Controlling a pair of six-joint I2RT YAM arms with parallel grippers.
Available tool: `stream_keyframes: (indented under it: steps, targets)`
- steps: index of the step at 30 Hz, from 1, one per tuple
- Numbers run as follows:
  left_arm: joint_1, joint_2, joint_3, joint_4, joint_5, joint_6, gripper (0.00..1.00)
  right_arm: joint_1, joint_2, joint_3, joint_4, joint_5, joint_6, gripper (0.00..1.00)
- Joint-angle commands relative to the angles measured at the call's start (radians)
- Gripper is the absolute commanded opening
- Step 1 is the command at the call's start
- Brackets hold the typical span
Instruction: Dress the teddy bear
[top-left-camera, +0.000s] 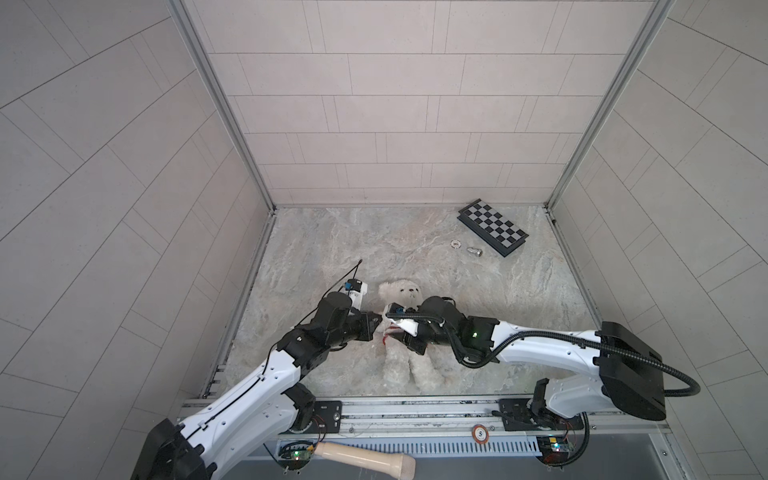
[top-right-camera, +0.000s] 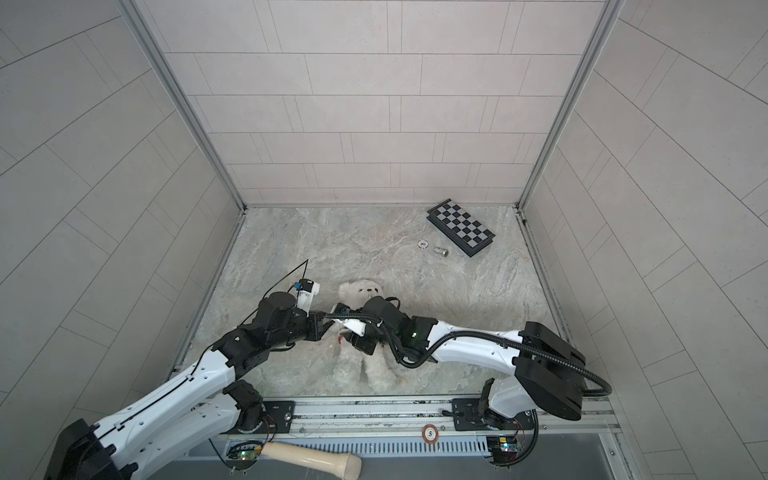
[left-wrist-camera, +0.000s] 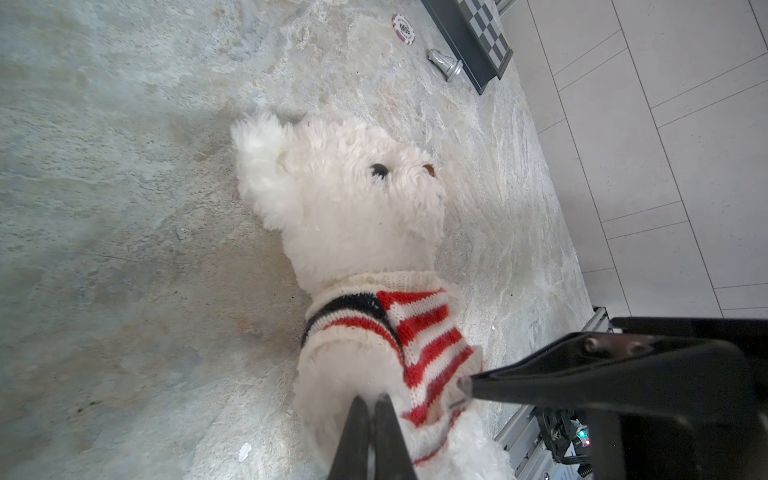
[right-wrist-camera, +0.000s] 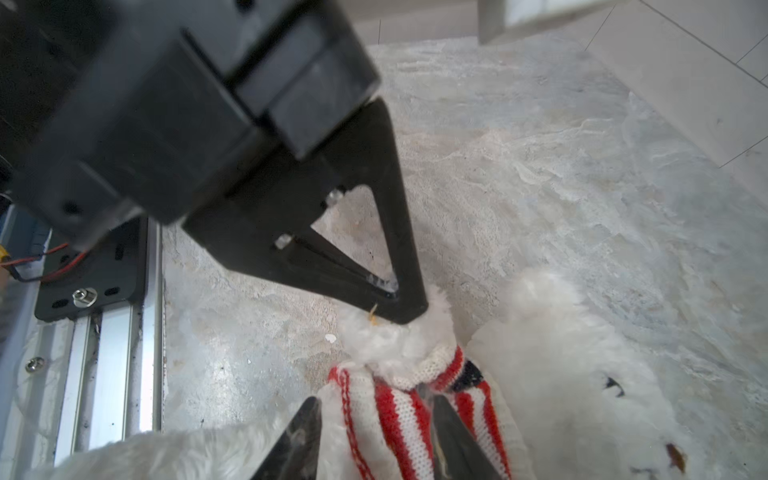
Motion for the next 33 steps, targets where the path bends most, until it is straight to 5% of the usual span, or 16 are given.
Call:
stream_keyframes:
  steps: [1, 11, 20, 33]
  targets:
    - [0.007, -0.005, 0.002, 0.037, 0.003, -0.005, 0.00, 0.010, 0.015, 0.032, -0.056, 0.007, -0.079, 0.44]
    - [0.007, 0.003, 0.005, 0.042, 0.006, -0.009, 0.00, 0.011, 0.055, 0.034, -0.058, 0.046, -0.115, 0.31]
    - [0.007, -0.006, 0.000, 0.038, -0.004, -0.012, 0.00, 0.011, 0.003, -0.008, -0.032, 0.089, -0.126, 0.00]
    - [0.007, -0.035, -0.009, 0.034, -0.063, -0.029, 0.00, 0.046, -0.088, -0.099, -0.114, 0.065, -0.155, 0.00]
